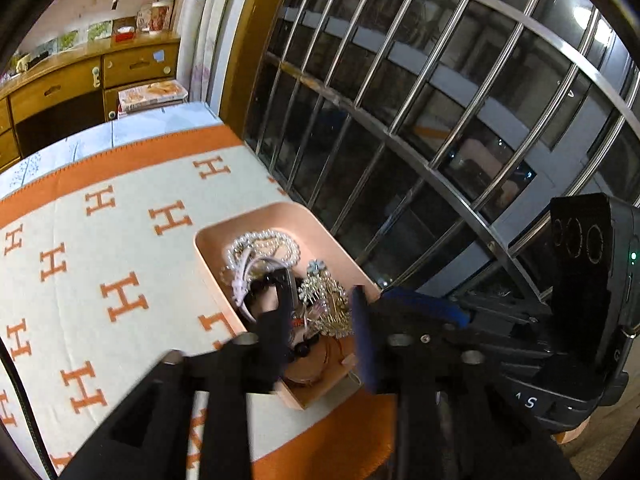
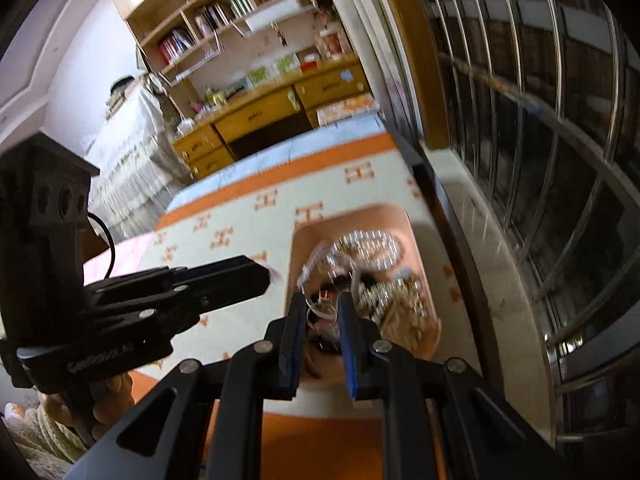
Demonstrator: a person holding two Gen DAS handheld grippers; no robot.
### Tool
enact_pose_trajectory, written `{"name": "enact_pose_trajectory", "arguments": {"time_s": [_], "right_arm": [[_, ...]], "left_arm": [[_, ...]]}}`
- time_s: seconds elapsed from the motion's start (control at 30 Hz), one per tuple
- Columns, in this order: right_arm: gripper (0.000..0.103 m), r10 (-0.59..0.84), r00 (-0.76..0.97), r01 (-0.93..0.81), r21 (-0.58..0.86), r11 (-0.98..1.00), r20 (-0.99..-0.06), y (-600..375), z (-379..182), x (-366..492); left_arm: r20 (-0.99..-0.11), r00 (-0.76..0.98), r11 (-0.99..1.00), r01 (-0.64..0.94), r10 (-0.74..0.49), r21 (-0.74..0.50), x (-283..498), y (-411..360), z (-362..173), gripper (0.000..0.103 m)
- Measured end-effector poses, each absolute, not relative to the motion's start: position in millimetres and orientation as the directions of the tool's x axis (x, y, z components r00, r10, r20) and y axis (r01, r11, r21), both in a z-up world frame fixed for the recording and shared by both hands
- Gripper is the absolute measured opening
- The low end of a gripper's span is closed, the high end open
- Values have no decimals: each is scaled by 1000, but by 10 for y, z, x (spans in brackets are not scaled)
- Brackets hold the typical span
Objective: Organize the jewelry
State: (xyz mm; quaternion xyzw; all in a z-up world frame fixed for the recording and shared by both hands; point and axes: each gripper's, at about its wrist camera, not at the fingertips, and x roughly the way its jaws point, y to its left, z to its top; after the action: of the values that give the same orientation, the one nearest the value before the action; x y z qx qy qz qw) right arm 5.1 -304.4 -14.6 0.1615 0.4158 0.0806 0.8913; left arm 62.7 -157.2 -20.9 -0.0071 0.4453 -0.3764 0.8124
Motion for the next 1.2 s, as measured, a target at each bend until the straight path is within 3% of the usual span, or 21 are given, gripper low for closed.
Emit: {"name": "enact_pose_trajectory", "arguments": {"time_s": [0.03,0.07,0.17,0.23,0.37,0.67,1.03,1.13,1.2], "right_arm": [[19,281,637,-7,360,933,-717,-3060,-169,44],[21,280,638,2,365,931,-717,-3083,-181,40],[31,291,649,10,390,921,-703,-3144,-194,24],[31,301,653,6,402,915,-695,-3158,-194,18],[31,318,655,-19,405,914,-685,-3121,-186,4],[31,345,648,-104,370,923,-679,-2849,-137,-49],[31,348,673,-151,339,928,-653,-2535,164,-212],[43,342,701,-161,328,931,-626,-2437,318,-313],[59,324,738,-168,303,938,-592,-2363,435,-417]], "left_arm": [[-719,324,721,600,-615,-346,615,-1570,-209,58],[-715,337,729,592,-612,-345,611,-1558,-202,65],[-707,357,741,573,-611,-351,611,-1496,-168,67],[-705,368,751,557,-606,-354,619,-1435,-150,68],[-709,421,792,515,-566,-327,585,-1273,-124,85],[-744,495,881,381,-450,-279,430,-826,-117,97],[-724,637,964,187,-265,-188,-13,-259,205,99],[-703,678,976,149,-217,-157,-179,-162,336,102],[-686,708,986,120,-166,-114,-278,-135,419,102]]}}
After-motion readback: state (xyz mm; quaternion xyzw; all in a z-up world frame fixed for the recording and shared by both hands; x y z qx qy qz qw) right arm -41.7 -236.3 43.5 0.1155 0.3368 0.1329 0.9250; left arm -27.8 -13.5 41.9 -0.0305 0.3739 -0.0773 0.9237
